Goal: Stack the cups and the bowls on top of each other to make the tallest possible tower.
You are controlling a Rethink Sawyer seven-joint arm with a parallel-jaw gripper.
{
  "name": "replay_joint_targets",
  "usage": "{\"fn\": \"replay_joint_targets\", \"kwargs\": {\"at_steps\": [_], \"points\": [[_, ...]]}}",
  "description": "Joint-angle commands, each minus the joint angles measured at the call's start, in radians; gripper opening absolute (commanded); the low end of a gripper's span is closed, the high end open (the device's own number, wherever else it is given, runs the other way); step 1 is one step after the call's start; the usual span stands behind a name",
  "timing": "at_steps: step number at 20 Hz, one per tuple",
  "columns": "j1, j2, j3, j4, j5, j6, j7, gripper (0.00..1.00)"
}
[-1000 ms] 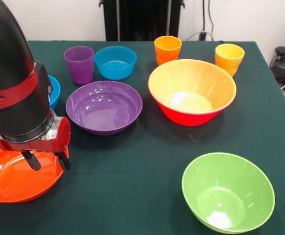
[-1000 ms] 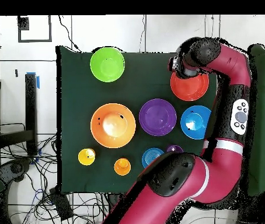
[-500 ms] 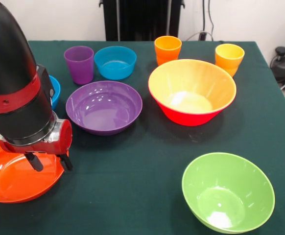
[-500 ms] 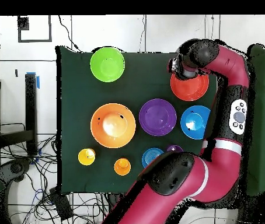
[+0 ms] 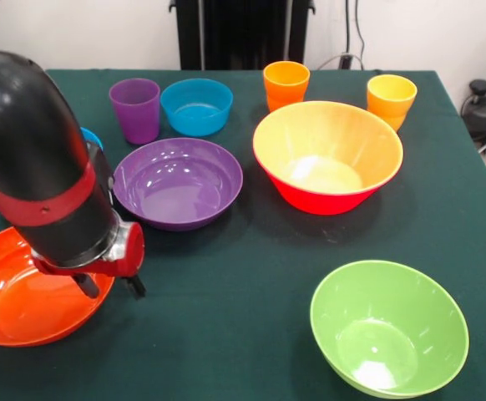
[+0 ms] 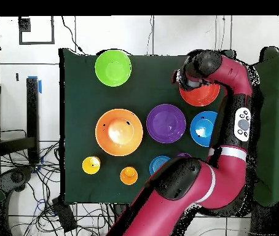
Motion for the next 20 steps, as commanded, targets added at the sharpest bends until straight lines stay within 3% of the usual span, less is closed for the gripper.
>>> {"fn": "replay_joint_targets", "kwargs": {"at_steps": [1, 18, 19, 20], "points": [[0.014, 0.031, 0.032, 0.028, -0.075, -0.078, -0.332, 1.0], [0.004, 0.043, 0.052, 0.02, -0.065, -0.105, -0.37, 1.0], [0.003, 0.045, 0.057, 0.016, -0.063, -0.105, -0.373, 0.0], [0.003, 0.047, 0.061, 0.01, -0.062, -0.1, -0.378, 0.0]]}}
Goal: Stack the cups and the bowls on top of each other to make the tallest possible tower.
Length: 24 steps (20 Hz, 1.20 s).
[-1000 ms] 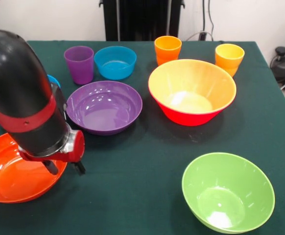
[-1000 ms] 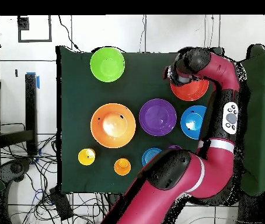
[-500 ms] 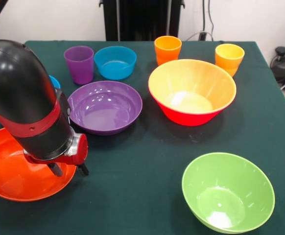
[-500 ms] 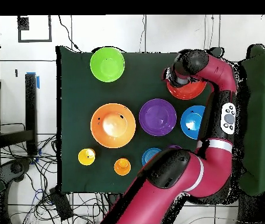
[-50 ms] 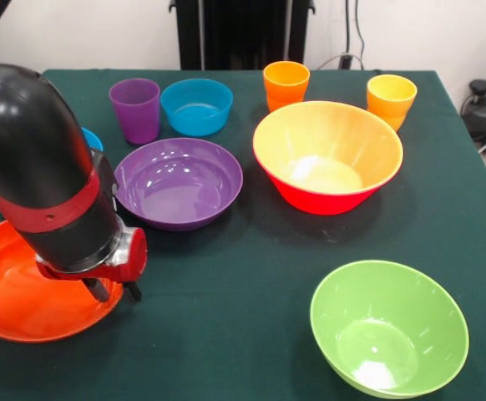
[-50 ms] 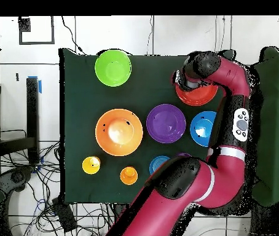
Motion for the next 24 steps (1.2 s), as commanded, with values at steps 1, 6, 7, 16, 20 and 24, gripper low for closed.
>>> {"fn": "replay_joint_targets", "kwargs": {"at_steps": [1, 6, 7, 16, 20, 24], "points": [[0.003, 0.042, 0.064, 0.017, -0.066, -0.085, -0.384, 0.0], [0.003, 0.046, 0.069, 0.008, -0.059, -0.092, -0.395, 0.0], [0.004, 0.048, 0.071, 0.006, -0.057, -0.093, -0.399, 0.0], [0.002, 0.049, 0.081, 0.007, -0.047, -0.118, -0.416, 0.0], [0.005, 0.044, 0.087, 0.016, -0.049, -0.158, -0.445, 0.0], [0.01, 0.023, 0.063, 0.048, -0.037, -0.139, -0.373, 0.0]]}}
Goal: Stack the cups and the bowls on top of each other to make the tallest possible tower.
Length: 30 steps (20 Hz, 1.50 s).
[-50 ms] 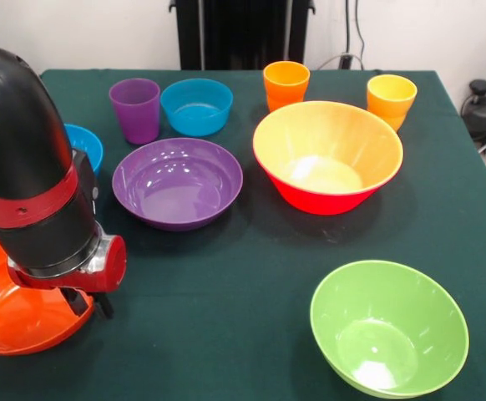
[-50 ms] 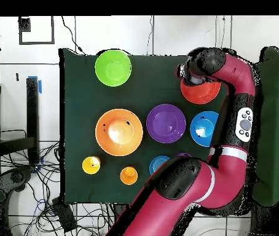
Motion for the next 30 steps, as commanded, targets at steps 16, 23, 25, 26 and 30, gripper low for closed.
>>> {"fn": "replay_joint_targets", "kwargs": {"at_steps": [16, 23, 25, 26, 30], "points": [[0.047, -0.212, -0.009, 0.22, -0.01, 0.065, -0.246, 0.0], [0.041, -0.239, -0.009, 0.268, -0.006, 0.054, -0.221, 0.0], [0.038, -0.245, -0.008, 0.281, -0.006, 0.05, -0.218, 0.0], [0.037, -0.247, -0.008, 0.284, -0.006, 0.05, -0.216, 0.0], [0.031, -0.261, -0.007, 0.309, -0.004, 0.049, -0.209, 0.0]]}}
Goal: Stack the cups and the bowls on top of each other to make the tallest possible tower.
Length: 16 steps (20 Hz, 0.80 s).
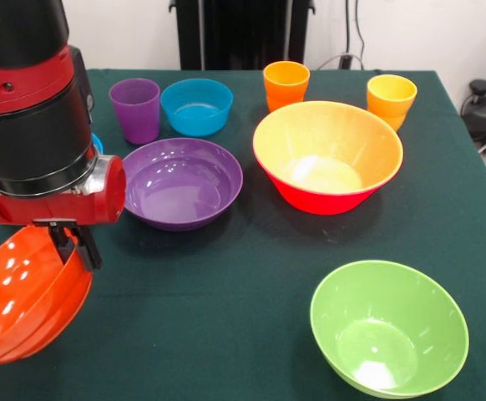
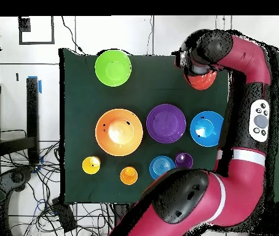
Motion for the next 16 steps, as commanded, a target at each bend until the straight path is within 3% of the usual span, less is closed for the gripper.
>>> {"fn": "replay_joint_targets", "kwargs": {"at_steps": [1, 4, 11, 16], "points": [[0.019, -0.038, 0.005, 0.136, -0.013, 0.056, -0.208, 0.0], [0.022, -0.071, 0.003, 0.15, -0.006, 0.089, -0.198, 0.0], [0.037, -0.236, -0.014, 0.245, 0.026, 0.138, -0.131, 0.0], [0.043, -0.264, -0.007, 0.243, 0.026, 0.156, -0.121, 0.0]]}}
